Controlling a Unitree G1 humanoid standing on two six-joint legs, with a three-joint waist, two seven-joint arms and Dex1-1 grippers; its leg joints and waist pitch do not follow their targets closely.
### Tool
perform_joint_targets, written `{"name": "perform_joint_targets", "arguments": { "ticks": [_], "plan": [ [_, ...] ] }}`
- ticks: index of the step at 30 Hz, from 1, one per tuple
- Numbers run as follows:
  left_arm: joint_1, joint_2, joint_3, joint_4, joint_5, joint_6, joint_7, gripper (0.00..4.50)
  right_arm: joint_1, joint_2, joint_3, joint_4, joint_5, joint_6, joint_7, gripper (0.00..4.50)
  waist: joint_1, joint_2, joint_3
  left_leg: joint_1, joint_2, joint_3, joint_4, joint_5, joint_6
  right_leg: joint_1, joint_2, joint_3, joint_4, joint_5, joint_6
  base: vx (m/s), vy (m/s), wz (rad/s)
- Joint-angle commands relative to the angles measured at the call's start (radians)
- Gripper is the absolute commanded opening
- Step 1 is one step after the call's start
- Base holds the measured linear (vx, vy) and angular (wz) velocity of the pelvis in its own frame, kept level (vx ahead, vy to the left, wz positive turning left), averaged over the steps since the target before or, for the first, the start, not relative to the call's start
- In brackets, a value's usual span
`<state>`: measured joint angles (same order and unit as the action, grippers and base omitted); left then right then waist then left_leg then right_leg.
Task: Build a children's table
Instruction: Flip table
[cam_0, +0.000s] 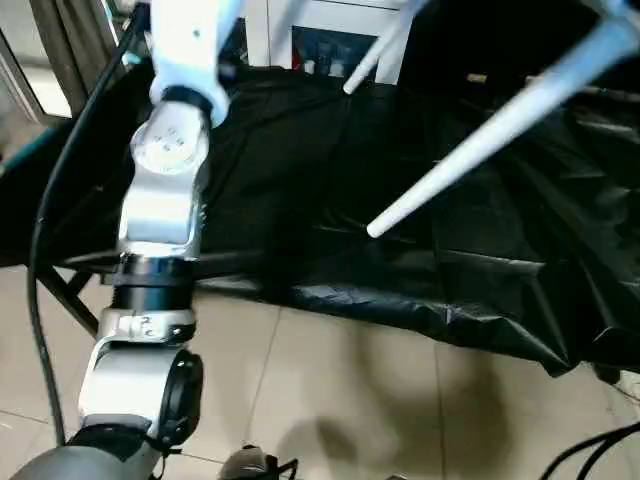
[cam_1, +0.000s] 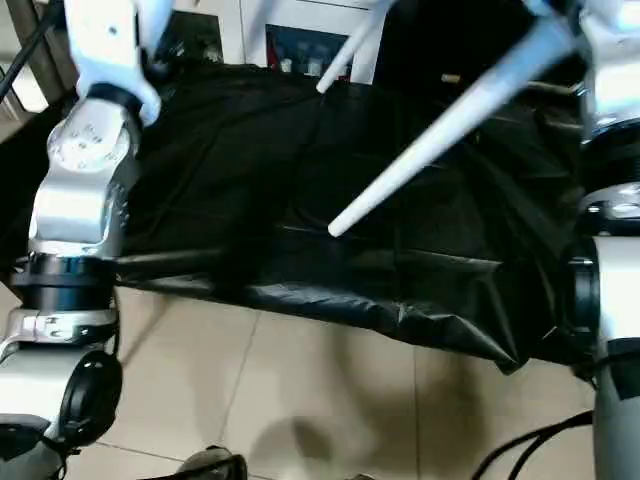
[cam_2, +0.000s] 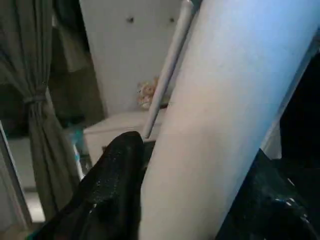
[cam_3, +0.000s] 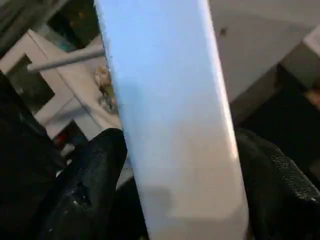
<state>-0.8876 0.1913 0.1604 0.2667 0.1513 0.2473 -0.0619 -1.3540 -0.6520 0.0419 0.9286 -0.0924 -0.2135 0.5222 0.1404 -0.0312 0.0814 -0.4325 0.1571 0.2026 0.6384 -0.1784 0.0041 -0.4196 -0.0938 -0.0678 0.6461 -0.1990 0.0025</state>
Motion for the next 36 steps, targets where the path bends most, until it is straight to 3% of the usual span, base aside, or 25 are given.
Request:
{"name": "perform_joint_targets", "arguments": {
  "ticks": [1,3,4,6,7,11,14,18,20,21,23,26,28,31,36],
  "plan": [
    [-0.012,0.001,0.009,-0.02,-0.016,-0.01,0.014,2.23,-0.015,0.01,-0.013,0.034,0.01,-0.077,0.016,3.72,-0.007,-0.006,-0.095,0.046,0.074,-0.036,-0.065,-0.134,0.059,0.04,-0.063,0.043,-0.057,-0.026,-0.269,0.0,0.0,0.0],
    [-0.012,0.007,0.006,-0.019,-0.015,-0.012,0.014,2.19,-0.011,0.017,-0.028,0.03,0.031,-0.1,0.03,3.84,-0.006,-0.009,-0.095,0.044,0.074,-0.035,-0.063,-0.12,0.068,0.042,-0.063,0.043,-0.053,0.006,-0.275,0.0,0.0,0.0],
    [-0.014,0.016,0.0,-0.014,-0.014,-0.016,0.01,2.15,0.006,0.037,-0.066,-0.001,0.094,-0.14,0.074,3.98,-0.004,-0.006,-0.096,0.043,0.074,-0.034,-0.06,-0.111,0.08,0.044,-0.065,0.045,-0.05,0.034,-0.282,0.0,0.0,0.0],
    [-0.015,0.02,-0.002,-0.011,-0.013,-0.016,0.008,2.11,0.02,0.049,-0.086,-0.027,0.132,-0.154,0.103,4.1,-0.003,-0.003,-0.096,0.041,0.075,-0.036,-0.06,-0.117,0.088,0.046,-0.067,0.045,-0.048,0.04,-0.28,0.0,0.0,0.0],
    [-0.016,0.026,-0.007,-0.002,-0.011,-0.018,0.005,2.07,0.055,0.075,-0.116,-0.086,0.204,-0.192,0.157,4.19,-0.001,-0.003,-0.098,0.042,0.076,-0.038,-0.06,-0.101,0.1,0.047,-0.067,0.044,-0.045,0.069,-0.28,0.0,0.0,0.0],
    [-0.016,0.031,-0.013,0.005,-0.01,-0.023,0.004,1.99,0.108,0.101,-0.127,-0.163,0.277,-0.27,0.227,4.5,-0.001,-0.003,-0.1,0.045,0.077,-0.038,-0.058,-0.076,0.108,0.047,-0.064,0.041,-0.043,0.086,-0.296,0.0,0.0,0.0],
    [-0.004,0.043,-0.031,0.013,-0.007,-0.042,-0.005,1.96,0.261,0.177,-0.153,-0.353,0.379,-0.248,0.21,4.5,0.003,-0.003,-0.096,0.044,0.081,-0.039,-0.065,-0.1,0.102,0.048,-0.07,0.044,-0.048,0.059,-0.272,0.0,0.0,0.0],
    [0.002,0.053,-0.039,0.016,-0.003,-0.051,-0.009,1.93,0.387,0.231,-0.173,-0.428,0.358,-0.198,0.086,4.5,0.001,0.001,-0.102,0.052,0.08,-0.04,-0.069,-0.085,0.071,0.045,-0.064,0.041,-0.049,0.052,-0.273,0.0,0.0,0.0],
    [0.003,0.059,-0.044,0.019,-0.002,-0.058,-0.014,1.9,0.508,0.282,-0.184,-0.462,0.332,-0.187,-0.001,4.5,-0.001,0.001,-0.1,0.053,0.078,-0.039,-0.076,-0.131,0.036,0.043,-0.066,0.042,-0.055,0.005,-0.261,0.0,0.0,0.0],
    [0.003,0.059,-0.044,0.019,-0.002,-0.058,-0.014,1.89,0.508,0.282,-0.184,-0.462,0.332,-0.187,-0.001,4.5,-0.001,0.001,-0.101,0.053,0.077,-0.04,-0.077,-0.134,0.028,0.044,-0.066,0.041,-0.056,0.0,-0.256,0.0,0.0,0.0],
    [0.004,0.065,-0.049,0.023,-0.002,-0.059,-0.018,1.87,0.64,0.333,-0.178,-0.504,0.303,-0.173,-0.075,4.5,0.0,0.006,-0.098,0.055,0.078,-0.039,-0.084,-0.177,-0.001,0.04,-0.068,0.044,-0.064,-0.037,-0.233,0.0,0.0,0.0],
    [0.005,0.073,-0.056,0.024,-0.005,-0.06,-0.019,1.86,0.777,0.388,-0.189,-0.619,0.281,-0.104,-0.166,4.5,-0.005,0.004,-0.098,0.048,0.076,-0.043,-0.088,-0.177,-0.009,0.044,-0.066,0.045,-0.063,-0.028,-0.22,0.0,0.0,0.0],
    [0.005,0.074,-0.058,0.027,-0.005,-0.061,-0.02,1.84,0.804,0.404,-0.196,-0.634,0.279,-0.092,-0.193,4.5,-0.006,0.004,-0.099,0.05,0.076,-0.044,-0.09,-0.192,-0.014,0.042,-0.068,0.045,-0.063,-0.045,-0.213,0.0,0.0,0.0],
    [0.005,0.078,-0.064,0.03,-0.008,-0.062,-0.023,1.82,0.903,0.457,-0.233,-0.705,0.238,-0.001,-0.366,4.5,-0.008,0.007,-0.091,0.054,0.076,-0.042,-0.095,-0.223,-0.03,0.034,-0.066,0.048,-0.071,-0.079,-0.194,0.0,0.0,0.0],
    [0.003,0.082,-0.071,0.035,-0.009,-0.065,-0.026,1.82,0.921,0.476,-0.247,-0.713,0.218,0.094,-0.455,4.5,-0.014,0.007,-0.085,0.058,0.073,-0.045,-0.104,-0.299,-0.065,0.031,-0.065,0.048,-0.082,-0.156,-0.16,0.0,0.0,0.0]
  ]
}}
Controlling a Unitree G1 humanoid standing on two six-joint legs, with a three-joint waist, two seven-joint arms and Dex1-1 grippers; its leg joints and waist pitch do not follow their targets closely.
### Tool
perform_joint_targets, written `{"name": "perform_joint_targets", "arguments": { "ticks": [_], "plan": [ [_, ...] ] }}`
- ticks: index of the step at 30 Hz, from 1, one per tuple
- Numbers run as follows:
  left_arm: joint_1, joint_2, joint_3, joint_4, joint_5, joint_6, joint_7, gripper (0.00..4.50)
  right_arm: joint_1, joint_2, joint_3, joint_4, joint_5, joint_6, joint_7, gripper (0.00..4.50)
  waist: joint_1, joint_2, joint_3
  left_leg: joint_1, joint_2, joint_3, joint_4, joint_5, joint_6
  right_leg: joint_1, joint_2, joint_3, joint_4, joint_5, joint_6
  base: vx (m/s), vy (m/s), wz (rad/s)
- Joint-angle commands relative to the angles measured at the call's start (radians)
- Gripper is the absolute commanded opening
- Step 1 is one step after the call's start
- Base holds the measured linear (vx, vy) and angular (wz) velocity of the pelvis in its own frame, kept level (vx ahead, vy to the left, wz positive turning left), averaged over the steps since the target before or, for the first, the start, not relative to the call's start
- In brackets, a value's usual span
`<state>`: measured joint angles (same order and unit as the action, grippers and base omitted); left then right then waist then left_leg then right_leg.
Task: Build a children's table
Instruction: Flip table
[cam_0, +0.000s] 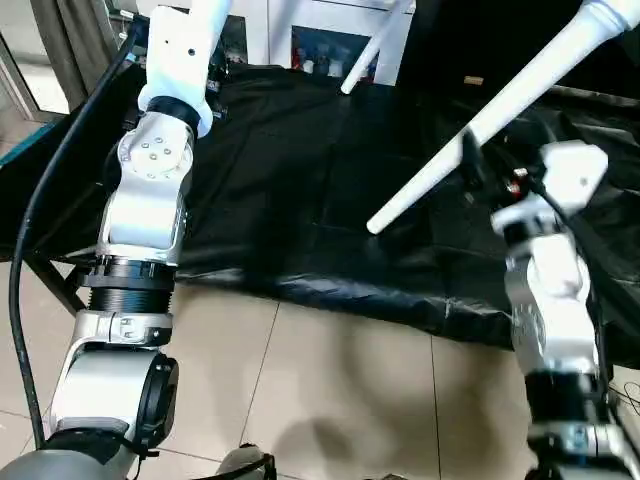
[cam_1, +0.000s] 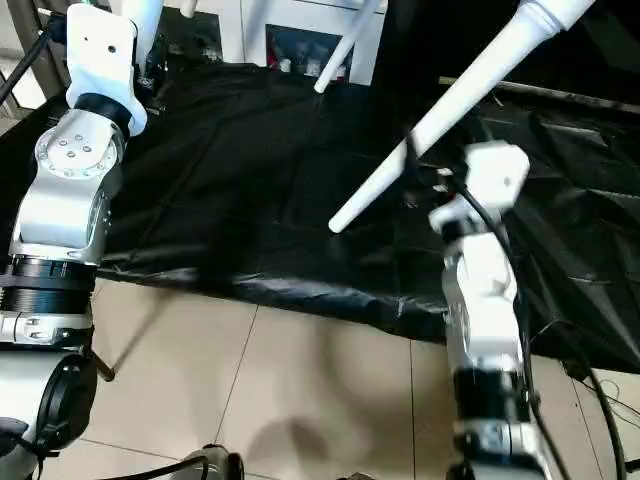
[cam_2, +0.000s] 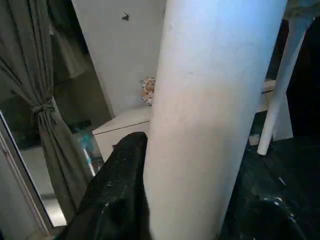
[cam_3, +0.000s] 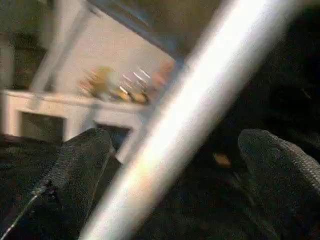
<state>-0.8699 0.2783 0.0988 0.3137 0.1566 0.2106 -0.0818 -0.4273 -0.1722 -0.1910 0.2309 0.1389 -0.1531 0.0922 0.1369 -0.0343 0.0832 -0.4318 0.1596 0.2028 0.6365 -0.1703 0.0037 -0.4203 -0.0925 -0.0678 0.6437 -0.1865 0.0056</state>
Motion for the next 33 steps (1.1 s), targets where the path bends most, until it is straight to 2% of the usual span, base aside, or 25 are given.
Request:
{"name": "perform_joint_targets", "arguments": {
  "ticks": [1,3,5,7,9,11,13,15,19,22,23,25,30,33],
  "plan": [
    [-0.014,-0.003,-0.011,-0.011,-0.015,-0.029,-0.007,1.82,-0.017,-0.004,-0.013,-0.008,-0.005,0.063,-0.027,4.5,-0.012,0.01,-0.087,0.056,0.07,-0.046,-0.102,-0.306,-0.068,0.032,-0.066,0.047,-0.079,-0.163,-0.158,0.0,0.0,0.0],
    [-0.014,-0.002,-0.011,-0.011,-0.016,-0.029,-0.007,1.81,-0.03,-0.005,-0.012,0.007,0.008,0.086,-0.022,4.5,-0.015,0.009,-0.085,0.056,0.069,-0.046,-0.102,-0.309,-0.066,0.032,-0.067,0.048,-0.08,-0.165,-0.154,0.0,0.0,0.0],
    [-0.013,0.001,-0.01,-0.009,-0.018,-0.03,-0.009,1.81,-0.091,-0.013,-0.013,0.088,0.055,0.176,0.004,4.5,-0.021,0.009,-0.085,0.055,0.067,-0.046,-0.102,-0.306,-0.064,0.034,-0.067,0.048,-0.08,-0.166,-0.157,0.0,0.0,0.0],
    [-0.013,0.003,-0.01,-0.008,-0.018,-0.03,-0.009,1.8,-0.115,-0.017,-0.01,0.119,0.061,0.201,0.02,4.5,-0.024,0.011,-0.085,0.057,0.067,-0.044,-0.101,-0.315,-0.066,0.033,-0.069,0.048,-0.084,-0.179,-0.16,0.0,0.0,0.0],
    [-0.012,0.003,-0.009,-0.007,-0.019,-0.031,-0.009,1.8,-0.145,-0.026,-0.003,0.162,0.057,0.205,0.041,4.5,-0.024,0.011,-0.086,0.056,0.069,-0.044,-0.101,-0.295,-0.066,0.034,-0.069,0.049,-0.081,-0.155,-0.163,0.0,0.0,0.0],
    [-0.009,0.004,-0.009,-0.006,-0.02,-0.03,-0.009,1.8,-0.247,-0.045,0.009,0.303,0.031,0.19,0.078,4.5,-0.028,0.015,-0.09,0.056,0.068,-0.044,-0.099,-0.266,-0.073,0.037,-0.068,0.045,-0.073,-0.11,-0.19,0.0,0.0,0.0],
    [-0.008,0.003,-0.012,-0.006,-0.021,-0.029,-0.008,1.8,-0.296,-0.052,0.005,0.368,0.025,0.188,0.077,4.34,-0.026,0.014,-0.088,0.054,0.066,-0.039,-0.095,-0.247,-0.065,0.039,-0.068,0.047,-0.072,-0.087,-0.207,0.0,0.0,0.0],
    [-0.006,0.004,-0.013,-0.008,-0.022,-0.027,-0.008,1.79,-0.319,-0.057,0.003,0.396,0.026,0.182,0.082,4.17,-0.024,0.011,-0.089,0.055,0.067,-0.039,-0.096,-0.233,-0.058,0.04,-0.068,0.046,-0.07,-0.075,-0.207,0.0,0.0,0.0],
    [0.0,0.01,-0.012,-0.017,-0.024,-0.023,-0.012,1.79,-0.359,-0.061,0.008,0.444,0.047,0.179,0.129,3.83,-0.022,0.012,-0.091,0.054,0.069,-0.039,-0.094,-0.196,-0.037,0.045,-0.068,0.044,-0.065,-0.025,-0.225,0.0,0.0,0.0],
    [0.002,0.011,-0.013,-0.018,-0.024,-0.022,-0.013,1.79,-0.378,-0.061,0.007,0.481,0.051,0.165,0.154,3.64,-0.023,0.013,-0.088,0.054,0.069,-0.038,-0.096,-0.213,-0.038,0.045,-0.069,0.045,-0.068,-0.043,-0.232,0.0,0.0,0.0],
    [0.006,0.012,-0.013,-0.02,-0.023,-0.021,-0.013,1.78,-0.405,-0.056,-0.001,0.537,0.067,0.145,0.2,3.57,-0.022,0.012,-0.088,0.055,0.07,-0.038,-0.095,-0.228,-0.041,0.043,-0.072,0.045,-0.069,-0.058,-0.234,0.0,0.0,0.0],
    [0.011,0.013,-0.014,-0.025,-0.023,-0.019,-0.013,1.77,-0.421,-0.047,-0.012,0.558,0.094,0.152,0.24,3.4,-0.024,0.014,-0.086,0.056,0.072,-0.04,-0.098,-0.25,-0.044,0.043,-0.072,0.046,-0.072,-0.084,-0.236,0.0,0.0,0.0],
    [0.016,0.011,-0.017,-0.028,-0.023,-0.017,-0.012,1.77,-0.431,-0.037,-0.024,0.573,0.13,0.189,0.299,3.02,-0.024,0.013,-0.086,0.054,0.073,-0.04,-0.1,-0.243,-0.044,0.044,-0.071,0.046,-0.07,-0.07,-0.235,0.0,0.0,0.0],
    [0.02,0.011,-0.019,-0.033,-0.024,-0.013,-0.011,1.77,-0.44,-0.039,-0.027,0.606,0.131,0.179,0.323,2.85,-0.024,0.011,-0.085,0.053,0.072,-0.04,-0.099,-0.236,-0.037,0.044,-0.073,0.045,-0.071,-0.072,-0.242,0.0,0.0,0.0]
  ]
}}
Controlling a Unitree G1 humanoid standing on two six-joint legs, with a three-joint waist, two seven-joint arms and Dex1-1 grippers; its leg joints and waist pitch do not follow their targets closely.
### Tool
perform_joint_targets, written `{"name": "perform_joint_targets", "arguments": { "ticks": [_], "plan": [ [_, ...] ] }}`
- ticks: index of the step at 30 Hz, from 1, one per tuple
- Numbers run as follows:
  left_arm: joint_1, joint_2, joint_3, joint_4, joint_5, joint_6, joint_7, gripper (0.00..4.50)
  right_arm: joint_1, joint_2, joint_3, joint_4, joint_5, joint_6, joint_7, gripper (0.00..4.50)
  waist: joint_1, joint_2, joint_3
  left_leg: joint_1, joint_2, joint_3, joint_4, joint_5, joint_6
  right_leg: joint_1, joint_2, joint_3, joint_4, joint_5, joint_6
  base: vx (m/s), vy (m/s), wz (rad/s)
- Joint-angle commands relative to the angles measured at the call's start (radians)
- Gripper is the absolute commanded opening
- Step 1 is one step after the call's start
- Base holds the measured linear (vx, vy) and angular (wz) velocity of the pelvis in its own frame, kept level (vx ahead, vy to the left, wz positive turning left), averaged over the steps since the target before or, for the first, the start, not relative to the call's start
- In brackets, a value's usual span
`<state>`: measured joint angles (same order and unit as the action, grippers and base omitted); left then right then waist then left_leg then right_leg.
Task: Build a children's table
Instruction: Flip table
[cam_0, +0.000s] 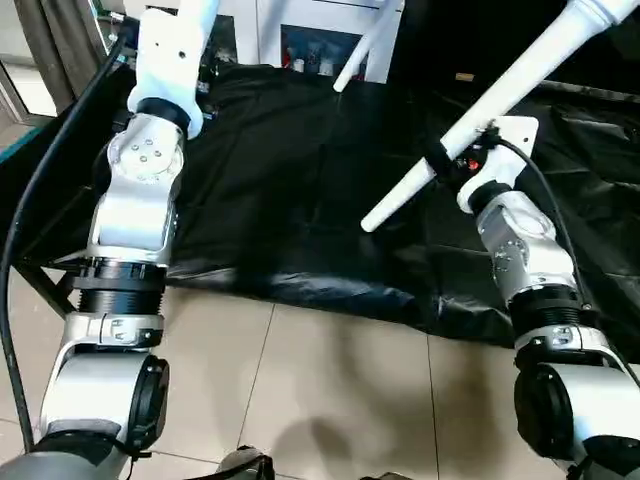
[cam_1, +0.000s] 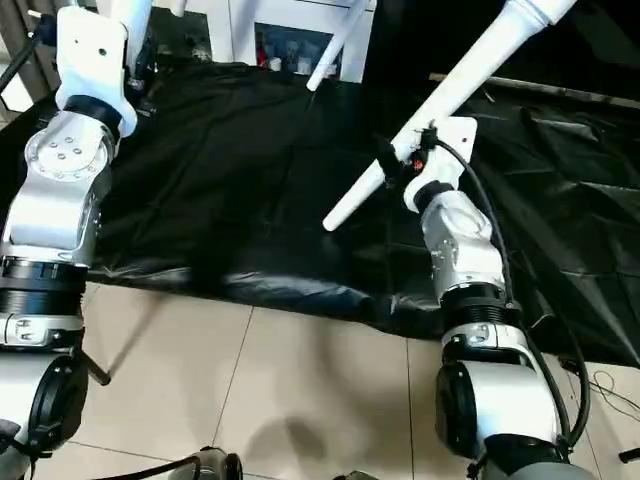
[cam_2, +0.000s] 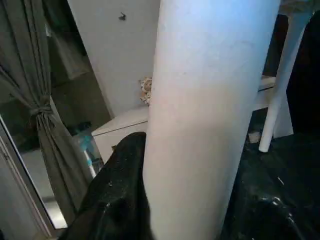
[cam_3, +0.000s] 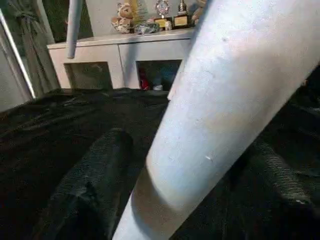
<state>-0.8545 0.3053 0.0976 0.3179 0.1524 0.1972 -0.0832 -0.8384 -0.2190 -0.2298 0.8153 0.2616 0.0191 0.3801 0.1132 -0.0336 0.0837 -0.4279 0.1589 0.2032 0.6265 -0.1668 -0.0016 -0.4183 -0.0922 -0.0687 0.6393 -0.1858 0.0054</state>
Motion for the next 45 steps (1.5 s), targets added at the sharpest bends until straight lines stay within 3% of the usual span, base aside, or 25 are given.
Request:
{"name": "perform_joint_targets", "arguments": {
  "ticks": [1,6,14,18,21,22,25,26,27,29,30,34,36,37,41,42,45],
  "plan": [
    [0.006,-0.016,-0.018,-0.038,-0.02,0.001,-0.009,1.77,-0.031,0.006,0.011,0.029,0.008,0.001,0.038,2.64,-0.002,0.011,-0.086,0.05,0.074,-0.04,-0.089,-0.246,-0.031,0.042,-0.074,0.046,-0.067,-0.084,-0.246,0.0,0.0,0.0],
    [0.013,-0.017,-0.02,-0.04,-0.02,0.001,-0.011,1.77,-0.045,0.001,0.004,0.058,0.009,-0.012,0.049,2.5,-0.003,0.011,-0.084,0.05,0.075,-0.041,-0.091,-0.258,-0.037,0.04,-0.073,0.046,-0.069,-0.102,-0.244,0.0,0.0,0.0],
    [0.04,-0.028,-0.026,-0.048,-0.023,0.001,-0.017,1.73,-0.048,-0.005,-0.004,0.051,0.006,-0.046,0.043,1.9,-0.003,0.012,-0.086,0.051,0.075,-0.04,-0.092,-0.255,-0.039,0.039,-0.073,0.046,-0.068,-0.085,-0.244,0.0,0.0,0.0],
    [0.064,-0.04,-0.026,-0.055,-0.036,-0.005,-0.027,1.69,-0.021,-0.018,0.001,0.003,-0.007,-0.064,0.036,1.83,0.0,0.012,-0.089,0.052,0.075,-0.038,-0.089,-0.224,-0.028,0.04,-0.072,0.046,-0.066,-0.052,-0.249,0.0,0.0,0.0],
    [0.135,-0.073,-0.055,-0.054,-0.059,-0.04,-0.068,1.68,0.044,-0.048,0.01,-0.087,-0.047,-0.084,-0.003,1.81,0.008,0.019,-0.091,0.054,0.076,-0.037,-0.088,-0.196,-0.024,0.041,-0.072,0.045,-0.063,-0.018,-0.244,0.0,0.0,0.0],
    [0.154,-0.078,-0.065,-0.052,-0.058,-0.046,-0.075,1.66,0.062,-0.051,0.008,-0.111,-0.052,-0.084,-0.014,1.78,0.011,0.015,-0.093,0.052,0.075,-0.036,-0.087,-0.163,-0.016,0.043,-0.068,0.044,-0.06,0.029,-0.242,0.0,0.0,0.0],
    [0.19,-0.091,-0.085,-0.045,-0.054,-0.057,-0.085,1.62,0.108,-0.054,0.001,-0.181,-0.054,-0.075,-0.033,1.73,0.015,0.018,-0.093,0.054,0.075,-0.034,-0.085,-0.161,-0.004,0.041,-0.067,0.045,-0.064,0.039,-0.239,0.0,0.0,0.0],
    [0.204,-0.097,-0.094,-0.038,-0.051,-0.061,-0.087,1.62,0.139,-0.055,-0.001,-0.227,-0.056,-0.069,-0.043,1.73,0.016,0.019,-0.094,0.051,0.074,-0.036,-0.087,-0.17,-0.003,0.045,-0.067,0.045,-0.062,0.027,-0.237,0.0,0.0,0.0],
    [0.204,-0.097,-0.094,-0.038,-0.051,-0.061,-0.087,1.61,0.139,-0.055,-0.001,-0.227,-0.056,-0.069,-0.043,1.68,0.019,0.02,-0.092,0.056,0.075,-0.034,-0.088,-0.187,-0.004,0.04,-0.066,0.046,-0.068,0.01,-0.231,0.0,0.0,0.0],
    [0.21,-0.111,-0.105,-0.021,-0.049,-0.07,-0.086,1.61,0.223,-0.052,-0.006,-0.351,-0.061,-0.047,-0.067,1.66,0.019,0.02,-0.09,0.055,0.075,-0.036,-0.091,-0.215,-0.014,0.039,-0.065,0.046,-0.072,-0.027,-0.226,0.0,0.0,0.0],
    [0.204,-0.116,-0.106,-0.01,-0.049,-0.077,-0.087,1.61,0.264,-0.047,-0.011,-0.413,-0.059,-0.033,-0.085,1.64,0.025,0.025,-0.087,0.069,0.079,-0.036,-0.096,-0.262,-0.034,0.029,-0.061,0.048,-0.081,-0.061,-0.196,0.0,0.0,0.0],
    [0.182,-0.122,-0.107,0.036,-0.047,-0.102,-0.089,1.61,0.354,-0.024,-0.019,-0.536,-0.067,-0.012,-0.141,1.62,0.027,0.024,-0.09,0.062,0.08,-0.042,-0.104,-0.266,-0.06,0.035,-0.064,0.045,-0.076,-0.046,-0.178,0.0,0.0,0.0],
    [0.175,-0.125,-0.116,0.079,-0.045,-0.134,-0.098,1.61,0.421,0.001,-0.011,-0.609,-0.095,-0.008,-0.203,1.61,0.025,0.033,-0.087,0.063,0.077,-0.043,-0.106,-0.295,-0.082,0.03,-0.063,0.048,-0.083,-0.07,-0.16,0.0,0.0,0.0],
    [0.174,-0.125,-0.116,0.081,-0.046,-0.135,-0.098,1.61,0.423,0.003,-0.012,-0.611,-0.096,-0.007,-0.207,1.61,0.024,0.029,-0.088,0.061,0.076,-0.043,-0.107,-0.294,-0.083,0.033,-0.064,0.048,-0.083,-0.062,-0.156,0.0,0.0,0.0],
    [0.16,-0.131,-0.114,0.141,-0.053,-0.165,-0.108,1.61,0.45,0.03,-0.008,-0.632,-0.105,0.022,-0.262,1.6,0.015,0.03,-0.087,0.059,0.075,-0.046,-0.111,-0.331,-0.096,0.034,-0.068,0.047,-0.085,-0.09,-0.152,0.0,0.0,0.0],
    [0.155,-0.13,-0.117,0.162,-0.048,-0.175,-0.109,1.61,0.452,0.033,0.001,-0.627,-0.107,0.022,-0.257,1.6,0.011,0.037,-0.083,0.058,0.075,-0.048,-0.114,-0.363,-0.103,0.034,-0.067,0.047,-0.088,-0.122,-0.147,0.0,0.0,0.0],
    [0.148,-0.112,-0.133,0.209,-0.019,-0.18,-0.104,1.61,0.429,0.033,0.027,-0.562,-0.099,0.004,-0.216,1.59,0.001,0.033,-0.076,0.065,0.073,-0.052,-0.119,-0.46,-0.118,0.03,-0.072,0.049,-0.104,-0.237,-0.134,0.0,0.0,0.0]
  ]
}}
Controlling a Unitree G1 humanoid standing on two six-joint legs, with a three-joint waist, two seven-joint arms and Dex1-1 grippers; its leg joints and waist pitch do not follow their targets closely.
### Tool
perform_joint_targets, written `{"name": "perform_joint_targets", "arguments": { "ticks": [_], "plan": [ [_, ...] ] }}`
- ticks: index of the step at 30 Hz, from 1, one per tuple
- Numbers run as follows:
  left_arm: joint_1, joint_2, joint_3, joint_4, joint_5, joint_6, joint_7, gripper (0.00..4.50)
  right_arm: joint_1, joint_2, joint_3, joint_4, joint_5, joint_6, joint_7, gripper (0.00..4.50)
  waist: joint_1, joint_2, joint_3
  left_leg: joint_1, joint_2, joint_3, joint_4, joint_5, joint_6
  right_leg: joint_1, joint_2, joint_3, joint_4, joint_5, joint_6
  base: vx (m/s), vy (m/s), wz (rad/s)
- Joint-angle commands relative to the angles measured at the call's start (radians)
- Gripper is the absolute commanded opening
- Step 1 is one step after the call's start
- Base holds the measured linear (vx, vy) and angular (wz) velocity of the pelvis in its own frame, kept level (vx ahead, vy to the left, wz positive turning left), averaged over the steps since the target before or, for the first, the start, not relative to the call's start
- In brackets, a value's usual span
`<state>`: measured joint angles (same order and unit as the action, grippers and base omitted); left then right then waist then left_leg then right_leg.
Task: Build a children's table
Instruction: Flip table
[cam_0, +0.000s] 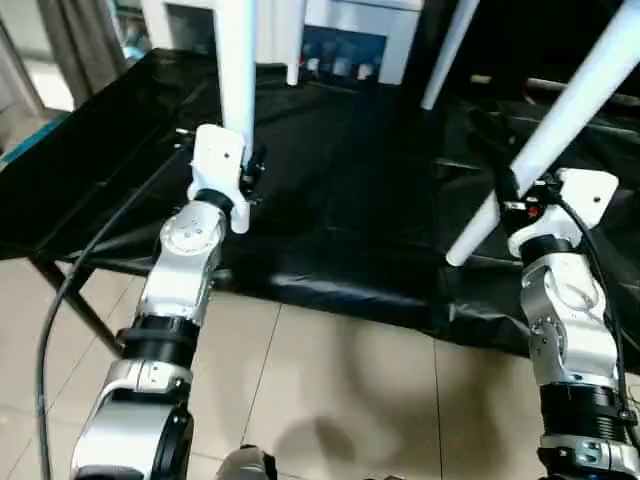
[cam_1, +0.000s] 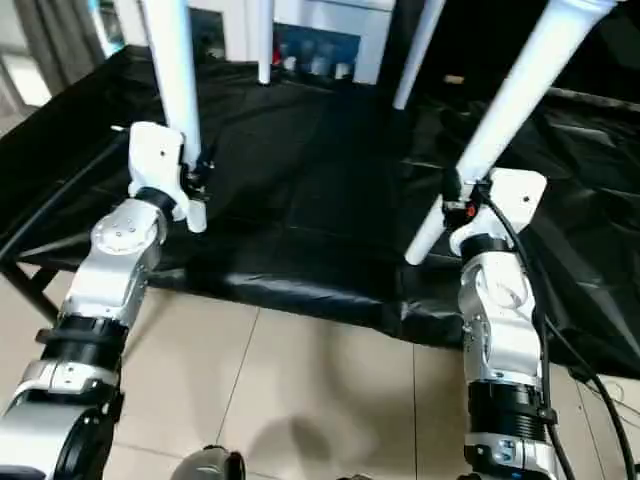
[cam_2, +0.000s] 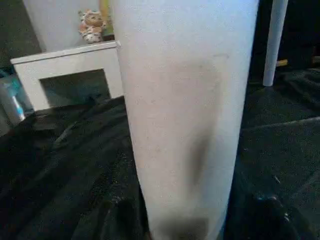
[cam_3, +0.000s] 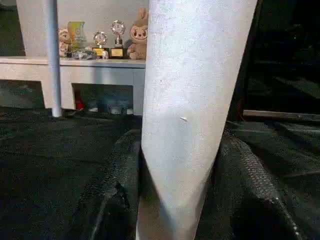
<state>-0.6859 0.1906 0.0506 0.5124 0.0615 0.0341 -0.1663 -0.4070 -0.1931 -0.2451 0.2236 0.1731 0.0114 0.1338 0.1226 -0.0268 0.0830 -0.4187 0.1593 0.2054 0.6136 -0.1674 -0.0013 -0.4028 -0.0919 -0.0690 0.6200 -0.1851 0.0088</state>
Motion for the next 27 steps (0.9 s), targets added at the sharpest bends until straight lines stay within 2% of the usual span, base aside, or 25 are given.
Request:
{"name": "perform_joint_targets", "arguments": {
  "ticks": [1,3,4,5,7,8,9,10,12,13,14,15,17,18,21,22,24,25,26,27],
  "plan": [
    [-0.016,0.011,-0.08,0.023,0.075,-0.007,-0.012,1.61,-0.023,0.002,0.053,0.076,-0.009,-0.005,0.057,1.59,-0.013,0.026,-0.076,0.061,0.074,-0.055,-0.107,-0.478,-0.119,0.014,-0.075,0.049,-0.089,-0.268,-0.138,0.0,0.0,0.0],
    [-0.01,0.016,-0.076,0.024,0.075,-0.003,-0.01,1.61,-0.033,0.0,0.056,0.102,-0.013,-0.011,0.063,1.59,-0.021,0.023,-0.078,0.057,0.074,-0.057,-0.109,-0.452,-0.113,0.024,-0.077,0.048,-0.089,-0.258,-0.147,-0.092,-0.027,-0.01],
    [0.002,0.025,-0.072,0.021,0.078,0.004,-0.005,1.61,-0.052,-0.005,0.057,0.148,-0.022,-0.019,0.065,1.59,-0.021,0.019,-0.079,0.057,0.076,-0.054,-0.109,-0.425,-0.104,0.025,-0.076,0.049,-0.091,-0.238,-0.15,-0.182,-0.054,-0.03],
    [0.004,0.026,-0.071,0.022,0.078,0.003,-0.004,1.61,-0.054,-0.005,0.057,0.153,-0.023,-0.019,0.065,1.59,-0.024,0.023,-0.078,0.056,0.075,-0.053,-0.109,-0.413,-0.1,0.024,-0.075,0.05,-0.089,-0.226,-0.159,-0.182,-0.054,-0.03],
    [0.034,0.036,-0.066,0.024,0.081,-0.003,-0.004,1.61,-0.074,-0.012,0.067,0.21,-0.037,-0.021,0.07,1.59,-0.028,0.015,-0.08,0.058,0.076,-0.051,-0.108,-0.4,-0.091,0.025,-0.075,0.05,-0.088,-0.219,-0.169,0.0,0.0,0.0],
    [0.036,0.037,-0.066,0.026,0.08,-0.005,-0.004,1.61,-0.076,-0.012,0.067,0.214,-0.038,-0.021,0.071,1.59,-0.03,0.016,-0.079,0.055,0.075,-0.052,-0.109,-0.395,-0.089,0.027,-0.074,0.05,-0.087,-0.216,-0.171,0.0,0.0,0.0],
    [0.041,0.039,-0.066,0.031,0.079,-0.01,-0.004,1.61,-0.08,-0.013,0.07,0.225,-0.041,-0.023,0.072,1.59,-0.03,0.019,-0.079,0.057,0.075,-0.052,-0.109,-0.401,-0.09,0.025,-0.074,0.049,-0.088,-0.223,-0.171,0.0,0.0,0.0],
    [0.055,0.038,-0.06,0.045,0.072,-0.027,0.003,1.61,-0.084,-0.011,0.074,0.238,-0.046,-0.026,0.071,1.59,-0.035,0.012,-0.079,0.058,0.076,-0.051,-0.11,-0.414,-0.092,0.025,-0.072,0.049,-0.091,-0.236,-0.17,0.0,0.0,0.0],
    [0.063,0.035,-0.053,0.058,0.054,-0.045,-0.002,1.61,-0.087,-0.008,0.076,0.248,-0.048,-0.033,0.071,1.59,-0.037,0.014,-0.078,0.06,0.076,-0.052,-0.111,-0.43,-0.094,0.022,-0.073,0.05,-0.093,-0.255,-0.167,0.0,0.0,0.0],
    [0.07,0.032,-0.049,0.071,0.04,-0.052,-0.018,1.96,-0.085,-0.004,0.078,0.249,-0.043,-0.033,0.079,1.59,-0.038,0.011,-0.078,0.062,0.075,-0.052,-0.111,-0.446,-0.098,0.02,-0.072,0.05,-0.095,-0.274,-0.161,0.0,0.0,0.0],
    [0.074,0.028,-0.041,0.085,0.023,-0.059,-0.028,2.31,-0.082,0.001,0.08,0.246,-0.041,-0.031,0.08,1.94,-0.04,0.007,-0.077,0.066,0.076,-0.052,-0.112,-0.469,-0.102,0.016,-0.071,0.05,-0.099,-0.296,-0.155,0.0,0.0,0.0],
    [0.076,0.026,-0.035,0.106,0.007,-0.067,-0.046,2.31,-0.075,0.013,0.072,0.236,-0.029,-0.015,0.067,1.94,-0.04,0.004,-0.077,0.067,0.076,-0.052,-0.112,-0.474,-0.102,0.016,-0.072,0.05,-0.1,-0.305,-0.152,0.0,0.0,0.0],
    [0.074,0.025,-0.029,0.133,-0.009,-0.081,-0.064,2.4,-0.066,0.028,0.06,0.223,-0.014,0.005,0.05,2.29,-0.042,0.003,-0.074,0.068,0.076,-0.055,-0.114,-0.507,-0.107,0.012,-0.073,0.052,-0.104,-0.365,-0.136,0.0,0.0,0.0],
    [0.07,0.025,-0.023,0.148,-0.017,-0.088,-0.071,2.6,-0.058,0.033,0.058,0.214,-0.009,0.01,0.047,2.36,-0.042,0.004,-0.075,0.069,0.075,-0.055,-0.114,-0.505,-0.106,0.011,-0.074,0.053,-0.105,-0.368,-0.135,0.0,0.0,0.0],
    [0.058,0.029,-0.012,0.186,-0.031,-0.116,-0.086,2.79,-0.029,0.04,0.062,0.179,-0.009,0.012,0.04,2.55,-0.04,0.001,-0.077,0.064,0.077,-0.052,-0.114,-0.457,-0.095,0.012,-0.076,0.057,-0.102,-0.313,-0.144,0.0,0.0,0.0],
    [0.057,0.031,-0.01,0.197,-0.035,-0.127,-0.095,2.93,-0.014,0.044,0.062,0.159,-0.007,0.014,0.034,2.73,-0.038,-0.001,-0.08,0.058,0.077,-0.051,-0.114,-0.416,-0.086,0.019,-0.076,0.056,-0.098,-0.273,-0.148,0.0,0.0,0.0],
    [0.061,0.033,-0.008,0.203,-0.043,-0.14,-0.104,3.05,0.004,0.048,0.061,0.134,-0.003,0.021,0.029,2.78,-0.038,-0.001,-0.082,0.055,0.077,-0.048,-0.113,-0.369,-0.071,0.022,-0.076,0.056,-0.091,-0.217,-0.16,0.0,0.0,0.0],
    [0.092,0.037,0.002,0.178,-0.063,-0.157,-0.124,3.15,0.053,0.056,0.052,0.066,0.006,0.044,0.022,2.88,-0.036,0.004,-0.081,0.056,0.078,-0.045,-0.111,-0.348,-0.061,0.02,-0.076,0.056,-0.088,-0.189,-0.166,0.0,0.0,0.0],
    [0.092,0.037,0.002,0.178,-0.063,-0.157,-0.124,3.15,0.053,0.056,0.052,0.066,0.006,0.044,0.022,2.88,-0.034,0.004,-0.081,0.053,0.079,-0.045,-0.112,-0.323,-0.047,0.024,-0.074,0.057,-0.086,-0.149,-0.169,0.0,0.0,0.0],
    [0.138,0.036,0.02,0.121,-0.086,-0.157,-0.131,3.31,0.098,0.059,0.049,-0.003,0.016,0.082,0.024,3.11,-0.035,0.003,-0.082,0.051,0.079,-0.045,-0.112,-0.31,-0.042,0.026,-0.073,0.056,-0.082,-0.128,-0.175,0.0,0.0,0.0]
  ]
}}
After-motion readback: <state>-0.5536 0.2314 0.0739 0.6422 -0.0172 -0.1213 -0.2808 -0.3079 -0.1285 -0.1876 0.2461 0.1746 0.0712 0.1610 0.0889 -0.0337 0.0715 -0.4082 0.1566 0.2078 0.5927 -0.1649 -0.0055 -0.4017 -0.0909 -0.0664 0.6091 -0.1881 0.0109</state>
